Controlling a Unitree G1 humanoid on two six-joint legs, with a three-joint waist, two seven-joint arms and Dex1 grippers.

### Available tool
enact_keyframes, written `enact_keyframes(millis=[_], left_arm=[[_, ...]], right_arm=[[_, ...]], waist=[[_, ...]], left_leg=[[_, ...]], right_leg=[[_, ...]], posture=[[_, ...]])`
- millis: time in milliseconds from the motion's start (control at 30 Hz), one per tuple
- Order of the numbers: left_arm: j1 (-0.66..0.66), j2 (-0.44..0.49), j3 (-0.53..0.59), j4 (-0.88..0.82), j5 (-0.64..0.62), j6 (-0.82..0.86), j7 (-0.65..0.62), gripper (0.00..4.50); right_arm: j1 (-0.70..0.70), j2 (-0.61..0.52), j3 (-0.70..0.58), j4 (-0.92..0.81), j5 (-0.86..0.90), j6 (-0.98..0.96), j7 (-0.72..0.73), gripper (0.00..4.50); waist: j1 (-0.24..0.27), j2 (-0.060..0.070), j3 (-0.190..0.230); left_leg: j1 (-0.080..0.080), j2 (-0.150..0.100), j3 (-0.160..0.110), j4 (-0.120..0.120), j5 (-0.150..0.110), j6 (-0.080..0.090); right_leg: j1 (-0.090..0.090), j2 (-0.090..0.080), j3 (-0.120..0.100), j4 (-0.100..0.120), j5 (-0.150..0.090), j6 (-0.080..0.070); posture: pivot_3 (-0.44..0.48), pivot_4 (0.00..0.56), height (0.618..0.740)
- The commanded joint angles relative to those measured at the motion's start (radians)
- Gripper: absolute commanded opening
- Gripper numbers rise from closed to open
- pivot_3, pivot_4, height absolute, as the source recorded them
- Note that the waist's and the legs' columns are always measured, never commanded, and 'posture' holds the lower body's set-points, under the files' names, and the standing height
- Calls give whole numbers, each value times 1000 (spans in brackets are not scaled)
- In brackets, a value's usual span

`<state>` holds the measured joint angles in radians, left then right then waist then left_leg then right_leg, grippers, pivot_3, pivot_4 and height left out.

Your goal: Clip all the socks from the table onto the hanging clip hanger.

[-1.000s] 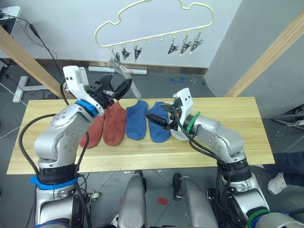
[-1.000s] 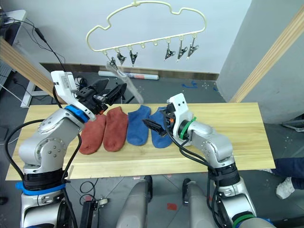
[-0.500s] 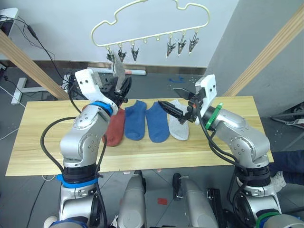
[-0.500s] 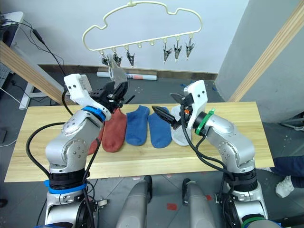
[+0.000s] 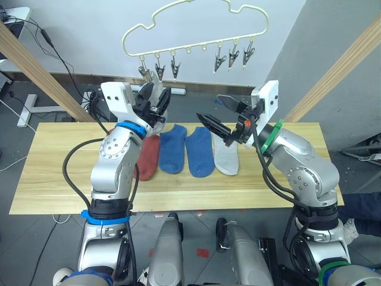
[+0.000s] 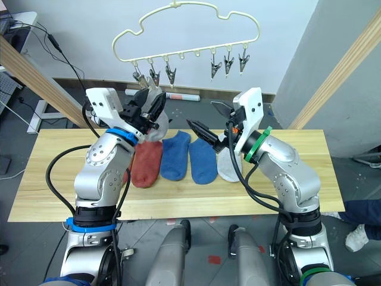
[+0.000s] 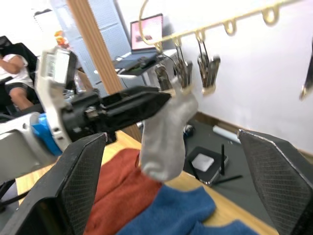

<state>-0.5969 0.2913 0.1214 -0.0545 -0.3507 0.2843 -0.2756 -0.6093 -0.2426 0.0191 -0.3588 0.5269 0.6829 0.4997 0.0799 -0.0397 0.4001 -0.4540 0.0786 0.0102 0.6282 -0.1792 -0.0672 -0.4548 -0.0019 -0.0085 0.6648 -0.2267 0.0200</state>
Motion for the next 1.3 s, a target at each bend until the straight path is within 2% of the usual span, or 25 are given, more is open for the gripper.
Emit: enact_keyframes(millis=[33,167,667,733,1300], left_arm=[[-33,-15,-4,19,29,-64,-4,2539],[-69,-21,-3,64,65,-105,9,2539],[-135,-41,-17,171,169,-206,51,2539],[-138,-45,-16,175,171,-210,51,2009],[-180,-46,-2,251,193,-245,60,2009]], right_arm=[[-11,-9,-19,-43,26,-26,15,4500],[-14,-13,-18,-42,28,-28,12,4500],[-25,-21,-35,-32,32,-29,-4,4500],[-26,-22,-37,-32,33,-27,-4,4500],[-34,-34,-42,-33,41,-17,5,4500]], waist=[[0,0,0],[0,0,0],[-1,0,0],[-1,0,0],[-3,0,0]], left_leg=[[0,0,0,0,0,0],[0,0,0,0,0,0],[0,0,-1,0,0,0],[0,0,-1,0,0,0],[0,0,-1,1,0,0]], right_leg=[[0,0,0,0,0,0],[0,0,-1,0,3,-5],[0,0,-1,0,3,-5],[0,0,-1,0,3,-5],[0,0,-1,1,3,-6]], posture=[[172,362,740],[167,364,740],[151,361,740],[151,361,740],[142,361,740]])
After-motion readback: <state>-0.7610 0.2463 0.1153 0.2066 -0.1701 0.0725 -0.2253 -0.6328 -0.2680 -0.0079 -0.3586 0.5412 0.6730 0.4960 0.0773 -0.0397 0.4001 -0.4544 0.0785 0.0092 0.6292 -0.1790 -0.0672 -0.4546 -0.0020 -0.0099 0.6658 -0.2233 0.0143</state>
